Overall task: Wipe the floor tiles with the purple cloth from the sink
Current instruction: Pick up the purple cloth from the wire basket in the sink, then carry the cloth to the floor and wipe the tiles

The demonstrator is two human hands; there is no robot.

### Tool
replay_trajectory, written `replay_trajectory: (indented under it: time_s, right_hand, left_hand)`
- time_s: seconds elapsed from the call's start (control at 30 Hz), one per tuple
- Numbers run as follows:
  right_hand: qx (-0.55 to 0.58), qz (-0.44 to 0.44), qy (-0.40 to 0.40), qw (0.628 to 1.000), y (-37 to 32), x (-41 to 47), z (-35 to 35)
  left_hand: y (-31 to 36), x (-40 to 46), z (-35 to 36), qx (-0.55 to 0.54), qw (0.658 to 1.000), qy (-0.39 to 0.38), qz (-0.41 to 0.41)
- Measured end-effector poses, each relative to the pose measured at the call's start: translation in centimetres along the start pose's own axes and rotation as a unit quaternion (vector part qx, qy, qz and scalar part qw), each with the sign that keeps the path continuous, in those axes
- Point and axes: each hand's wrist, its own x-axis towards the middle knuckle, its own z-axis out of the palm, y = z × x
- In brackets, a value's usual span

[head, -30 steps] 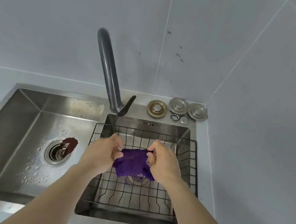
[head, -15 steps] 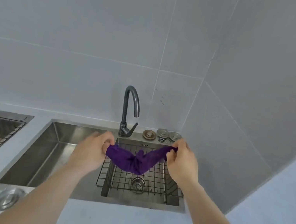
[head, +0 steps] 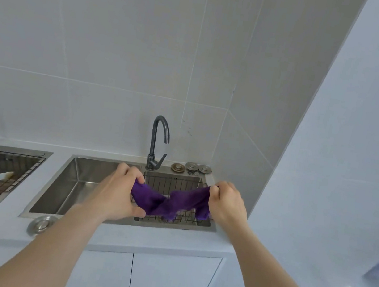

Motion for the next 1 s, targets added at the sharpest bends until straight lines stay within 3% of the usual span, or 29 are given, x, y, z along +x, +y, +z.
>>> replay_trajectory:
  time_s: [0.17,0.3,0.43,0.53,0.67,0.9,1.0]
  right_hand:
    - [0.009,0.052,-0.021,0.998,1.7,-2.3,-2.0]
    - [0.085,0.1,-0.034,0.991,4.6,-3.5,-3.6]
    - [0.165,0.152,-0.049,0.973,7.7,-5.2,-5.4]
    - [0.216,0.178,-0.078,0.957,10.1,-6.6,-7.1]
    - [0.263,0.188,-0.103,0.94,13.6,-8.2,-8.7]
    - [0.282,0.18,-0.135,0.932,18.6,-12.3,-9.0]
    - [0.264,0.182,-0.143,0.936,20.3,-14.3,-8.2]
  left_hand:
    - [2.3,-2.1,1.4,-0.003,0.999,0.033,0.02]
    - [5.3,-3.8,2.7,-0.023,1.0,-0.011,0.015]
    - [8.5,-5.6,4.9,0.018,0.999,-0.034,0.008]
    - [10.7,-7.2,6.9,0.072,0.997,-0.005,0.013]
    - [13.6,-9.5,9.3,0.024,0.999,0.036,-0.02]
    - [16.1,-13.6,12.1,0.085,0.995,-0.048,-0.022]
    - [16.0,-15.2,14.1,0.102,0.994,-0.032,-0.031]
